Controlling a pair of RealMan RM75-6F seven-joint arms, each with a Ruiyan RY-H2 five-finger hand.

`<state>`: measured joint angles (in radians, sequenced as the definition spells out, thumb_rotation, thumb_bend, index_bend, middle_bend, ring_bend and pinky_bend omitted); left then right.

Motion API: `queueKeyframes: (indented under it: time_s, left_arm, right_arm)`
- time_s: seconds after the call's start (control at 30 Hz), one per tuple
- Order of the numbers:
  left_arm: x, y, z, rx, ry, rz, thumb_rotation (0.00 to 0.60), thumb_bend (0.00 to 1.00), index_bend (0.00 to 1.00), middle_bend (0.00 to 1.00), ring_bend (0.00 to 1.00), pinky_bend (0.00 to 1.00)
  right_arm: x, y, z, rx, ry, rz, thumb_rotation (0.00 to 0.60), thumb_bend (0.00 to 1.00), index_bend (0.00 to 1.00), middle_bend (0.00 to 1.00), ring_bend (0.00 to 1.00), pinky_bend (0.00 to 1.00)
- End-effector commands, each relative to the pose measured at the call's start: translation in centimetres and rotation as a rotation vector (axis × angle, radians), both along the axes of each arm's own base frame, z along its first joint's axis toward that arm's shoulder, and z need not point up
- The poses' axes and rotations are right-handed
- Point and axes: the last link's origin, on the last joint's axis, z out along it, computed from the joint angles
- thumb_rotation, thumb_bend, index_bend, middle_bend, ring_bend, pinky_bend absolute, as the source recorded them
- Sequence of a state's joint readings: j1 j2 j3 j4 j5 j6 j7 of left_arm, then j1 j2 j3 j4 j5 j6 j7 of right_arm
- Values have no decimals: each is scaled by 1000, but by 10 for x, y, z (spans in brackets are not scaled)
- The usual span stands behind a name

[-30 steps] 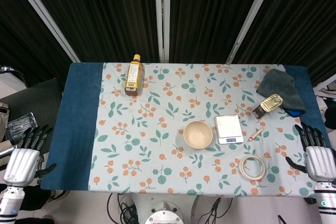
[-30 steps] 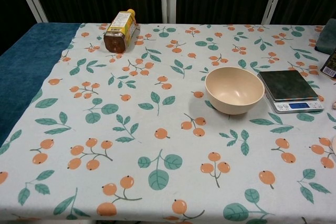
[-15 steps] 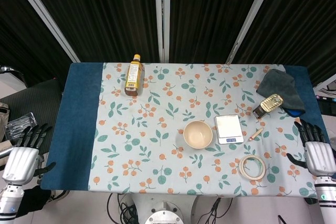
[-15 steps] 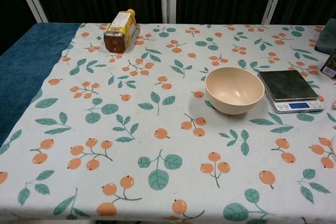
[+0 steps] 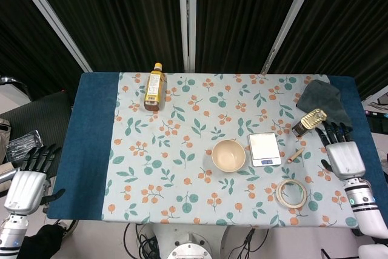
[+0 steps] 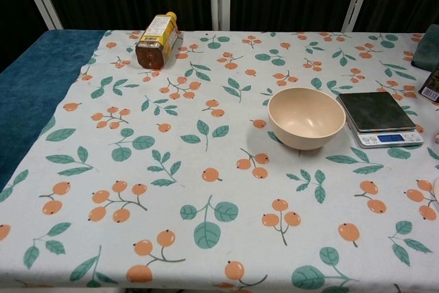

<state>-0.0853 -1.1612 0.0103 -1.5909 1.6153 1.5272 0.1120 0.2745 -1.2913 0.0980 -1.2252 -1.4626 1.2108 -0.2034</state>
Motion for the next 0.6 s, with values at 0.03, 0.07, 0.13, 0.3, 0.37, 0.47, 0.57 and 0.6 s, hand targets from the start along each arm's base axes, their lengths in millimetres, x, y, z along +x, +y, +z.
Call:
queueKeyframes:
  time_s: [0.03, 0.07, 0.13, 0.3, 0.37, 0.47, 0.57, 0.6]
  left_arm:
    - [0, 0, 0, 0, 0, 2, 600, 86, 15, 0, 0, 0]
    - [0, 0, -1, 0, 0, 1, 600, 86, 15, 0, 0, 0]
    - [0, 1, -1, 1, 0, -1, 600, 86, 15, 0, 0, 0]
    - [1, 1, -2, -2, -1, -3, 600, 86, 15, 0, 0, 0]
    - [0, 1, -2, -1, -1, -2, 600, 85, 15, 0, 0, 0]
    - [-1, 0, -1, 4, -1, 2, 600, 85, 15, 0, 0, 0]
    - [-2, -1, 0, 7, -1, 7, 600, 86, 15, 0, 0, 0]
    - [-3, -1, 0, 8, -2, 9, 600, 86, 15, 0, 0, 0]
  right_arm:
    - [5, -5, -15, 60, 47, 22, 600, 113, 152, 0, 0, 0]
    - [6, -5, -17, 71, 53, 25, 600, 113, 158, 0, 0, 0]
    - [8, -6, -23, 89, 66, 33, 600, 113, 169, 0, 0, 0]
    - [13, -8, -34, 124, 81, 48, 600, 114, 200, 0, 0, 0]
    - [15, -9, -38, 132, 80, 50, 600, 119, 216, 0, 0, 0]
    - [17, -11, -43, 145, 81, 53, 600, 132, 255, 0, 0, 0]
    - [20, -13, -49, 160, 73, 54, 600, 147, 295, 0, 0, 0]
    - [21, -14, -51, 166, 72, 56, 600, 150, 306, 0, 0, 0]
